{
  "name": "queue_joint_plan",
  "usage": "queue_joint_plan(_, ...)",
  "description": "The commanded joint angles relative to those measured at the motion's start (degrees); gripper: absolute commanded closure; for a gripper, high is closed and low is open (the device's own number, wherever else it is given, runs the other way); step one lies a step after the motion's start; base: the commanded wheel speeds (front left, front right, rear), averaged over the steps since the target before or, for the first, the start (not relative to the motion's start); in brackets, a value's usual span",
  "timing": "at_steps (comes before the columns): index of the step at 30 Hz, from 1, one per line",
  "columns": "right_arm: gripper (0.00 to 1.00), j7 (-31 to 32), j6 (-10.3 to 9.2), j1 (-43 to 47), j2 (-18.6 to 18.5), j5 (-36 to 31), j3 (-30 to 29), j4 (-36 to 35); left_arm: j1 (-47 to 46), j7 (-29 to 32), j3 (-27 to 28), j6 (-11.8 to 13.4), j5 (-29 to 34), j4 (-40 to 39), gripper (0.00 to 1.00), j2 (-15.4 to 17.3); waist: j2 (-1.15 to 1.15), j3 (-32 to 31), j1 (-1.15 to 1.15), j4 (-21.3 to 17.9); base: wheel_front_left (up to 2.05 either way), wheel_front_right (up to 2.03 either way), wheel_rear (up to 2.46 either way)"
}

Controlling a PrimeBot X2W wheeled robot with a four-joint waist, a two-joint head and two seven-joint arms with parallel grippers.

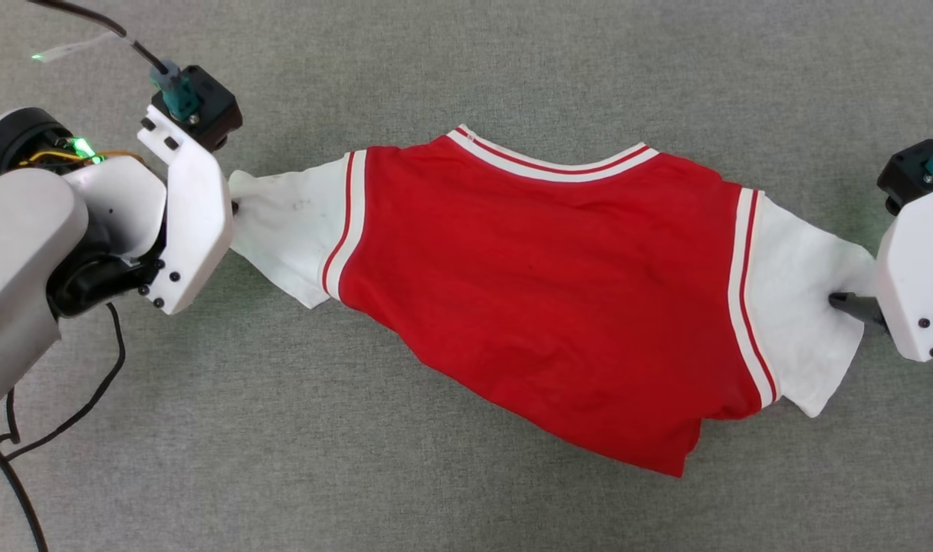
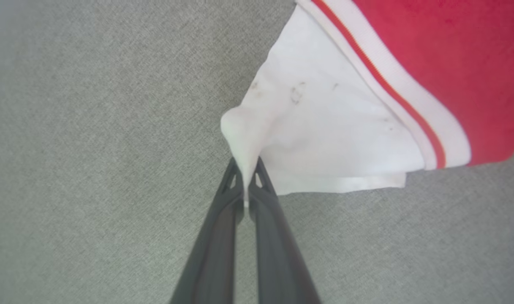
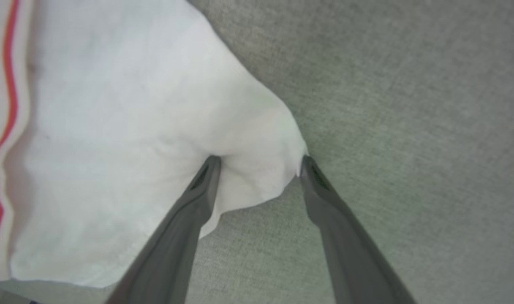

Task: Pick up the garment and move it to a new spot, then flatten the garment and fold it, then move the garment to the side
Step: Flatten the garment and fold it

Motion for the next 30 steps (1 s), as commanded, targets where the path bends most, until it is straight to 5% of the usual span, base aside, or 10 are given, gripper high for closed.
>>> queue_joint_plan(1,1.00,-1.2,0.00,2.3,3.4,0.7,2.6,1.2,0.8,-0.6,-0.1,-0.1,0.0,0.4,1.00,-0.4,0.00,-0.8,0.00,-0.2,0.00,0.00,0.00)
queue_joint_plan(9,1.00,-10.5,-0.02,-3.2,-1.5,1.5,1.6,-2.1,0.9,-4.0,0.0,-0.1,-0.6,-0.4,1.00,-0.4,0.00,-6.6,0.00,0.1,0.00,0.00,0.00)
queue_joint_plan(18,1.00,-19.3,-0.02,-8.0,-5.4,1.7,1.0,-8.2,-1.8,-8.9,1.6,-0.1,0.0,-7.3,1.00,3.7,0.00,-11.5,0.00,-0.1,0.00,0.00,0.00)
queue_joint_plan(23,1.00,-24.6,-0.02,-14.6,-4.1,-1.2,-1.1,-9.2,-6.7,-12.5,5.2,0.5,2.1,-9.6,1.00,4.7,0.00,-12.6,0.00,0.1,0.00,0.00,0.00)
queue_joint_plan(30,1.00,-27.5,-0.02,-24.0,0.3,-5.4,-4.4,-4.7,-13.4,-15.4,8.8,0.9,4.1,-6.9,1.00,2.1,0.00,-10.5,0.00,0.7,0.00,0.00,0.00)
